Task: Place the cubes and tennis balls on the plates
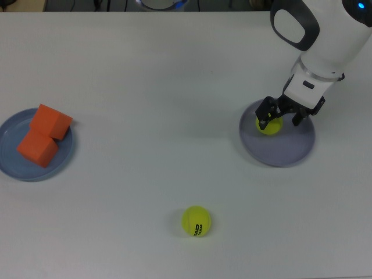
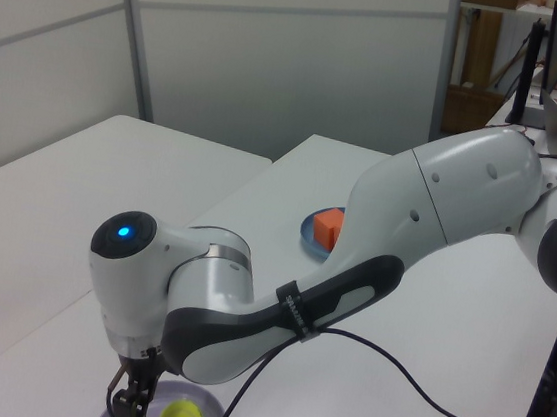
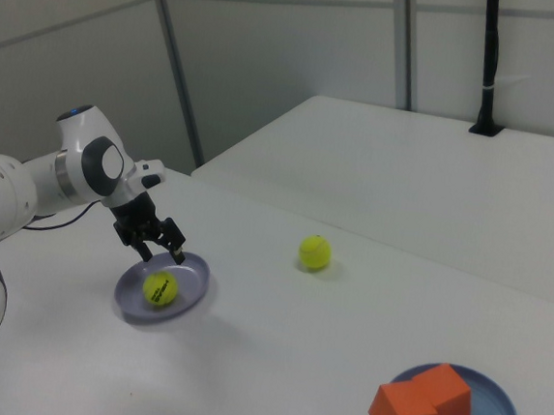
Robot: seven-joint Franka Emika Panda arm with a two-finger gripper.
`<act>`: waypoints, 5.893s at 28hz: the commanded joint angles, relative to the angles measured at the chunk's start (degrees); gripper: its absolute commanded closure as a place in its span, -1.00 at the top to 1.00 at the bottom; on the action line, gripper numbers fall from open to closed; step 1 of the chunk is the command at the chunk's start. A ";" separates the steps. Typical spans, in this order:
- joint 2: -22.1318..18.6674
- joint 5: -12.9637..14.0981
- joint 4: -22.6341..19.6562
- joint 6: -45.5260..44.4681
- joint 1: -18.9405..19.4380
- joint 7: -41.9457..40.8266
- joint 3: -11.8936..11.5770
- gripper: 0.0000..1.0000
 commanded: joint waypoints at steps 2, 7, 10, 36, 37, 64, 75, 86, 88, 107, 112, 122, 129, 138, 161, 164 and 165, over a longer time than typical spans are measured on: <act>-0.97 -1.36 0.69 3.75 -0.77 0.76 -1.54 1.00; -0.97 -1.53 1.05 10.42 -1.03 0.50 -7.78 1.00; 0.08 -2.06 0.78 18.68 -1.03 0.68 -12.17 1.00; 12.04 -5.40 0.96 48.06 -3.32 0.41 -24.13 1.00; 12.04 -5.66 0.96 48.06 -3.32 0.41 -24.13 1.00; 5.90 -4.88 0.52 37.47 -2.88 0.68 -21.43 -1.00; -2.99 -0.57 0.78 7.21 -2.44 1.03 -7.80 -1.00; -0.36 -0.04 -0.45 -4.41 -2.27 1.12 -1.20 -0.78; 0.17 -0.13 -0.53 -4.41 -2.18 1.12 -1.20 -0.10; -14.84 3.04 0.70 -11.18 -5.51 -5.20 -2.07 1.00; -20.38 5.84 0.70 -15.57 -10.34 -10.39 -2.25 1.00; -27.86 10.41 0.78 -31.82 -15.62 -17.78 -2.16 1.00; -31.73 17.97 0.43 -38.51 -20.98 -17.87 -2.25 1.00; -32.52 21.41 0.26 -40.27 -23.80 -17.17 -3.04 1.00; -33.40 21.14 0.78 -41.86 -25.82 -17.96 -4.71 1.00; -33.40 20.79 1.13 -37.40 -25.91 -17.70 -4.71 1.00; -33.49 20.88 0.87 -36.85 -25.91 -17.69 -4.80 1.00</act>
